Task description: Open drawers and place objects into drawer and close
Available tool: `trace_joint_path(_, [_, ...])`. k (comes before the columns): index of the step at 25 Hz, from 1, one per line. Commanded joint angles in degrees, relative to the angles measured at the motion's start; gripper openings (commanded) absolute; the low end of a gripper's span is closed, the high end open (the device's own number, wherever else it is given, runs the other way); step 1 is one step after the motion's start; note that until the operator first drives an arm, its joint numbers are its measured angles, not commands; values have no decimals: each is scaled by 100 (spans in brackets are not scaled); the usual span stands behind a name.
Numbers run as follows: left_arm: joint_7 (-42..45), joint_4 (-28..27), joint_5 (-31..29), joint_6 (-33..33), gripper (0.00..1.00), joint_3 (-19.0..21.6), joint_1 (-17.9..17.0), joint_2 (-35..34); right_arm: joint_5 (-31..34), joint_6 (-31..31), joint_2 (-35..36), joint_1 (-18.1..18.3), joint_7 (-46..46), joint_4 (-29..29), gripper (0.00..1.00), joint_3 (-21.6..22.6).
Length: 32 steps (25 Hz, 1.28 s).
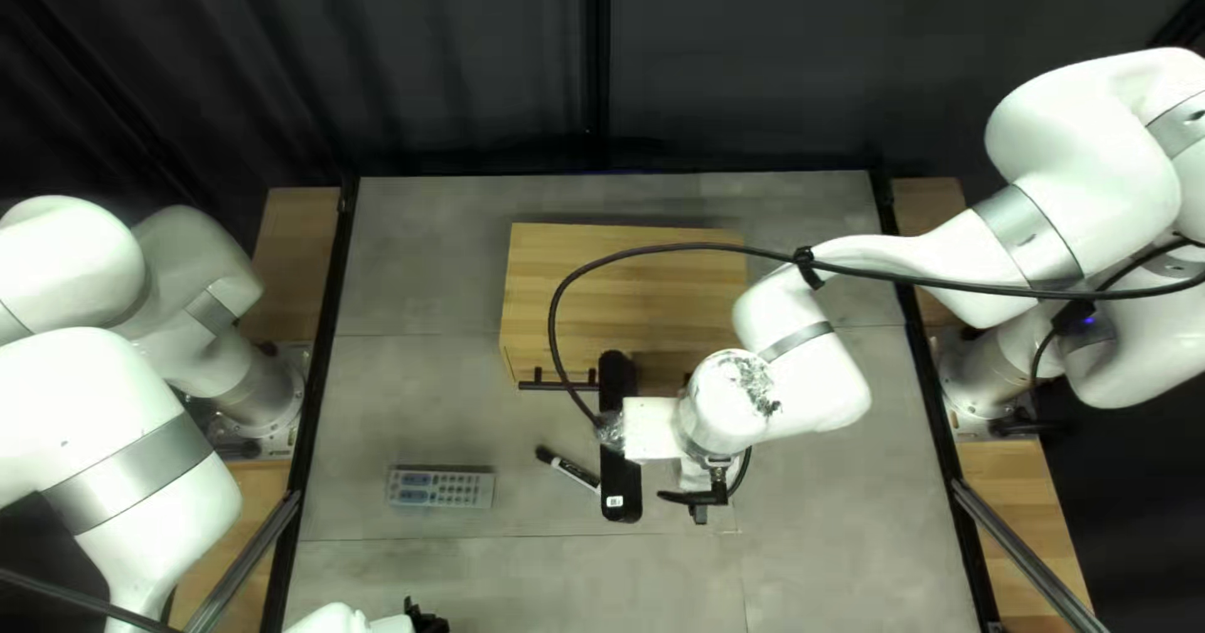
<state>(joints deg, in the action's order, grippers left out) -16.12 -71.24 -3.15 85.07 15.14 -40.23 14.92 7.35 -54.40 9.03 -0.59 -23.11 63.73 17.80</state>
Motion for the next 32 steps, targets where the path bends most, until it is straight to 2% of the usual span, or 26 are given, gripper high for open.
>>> trace_joint_path(1, [0, 0, 0, 0, 100, 0, 0, 0, 18, -49, 27, -22, -31, 62, 100, 11])
trace_joint_path(13, [0, 0, 0, 0, 100, 0, 0, 0, 9, -233, -223, 38, -4, -6, 100, -39])
trace_joint_path(24, [0, 0, 0, 0, 100, 0, 0, 0, -36, 395, -213, 131, 159, -456, 100, -94])
trace_joint_path(32, [0, 0, 0, 0, 100, 0, 0, 0, -7, 457, -25, 54, 181, -269, 100, -31])
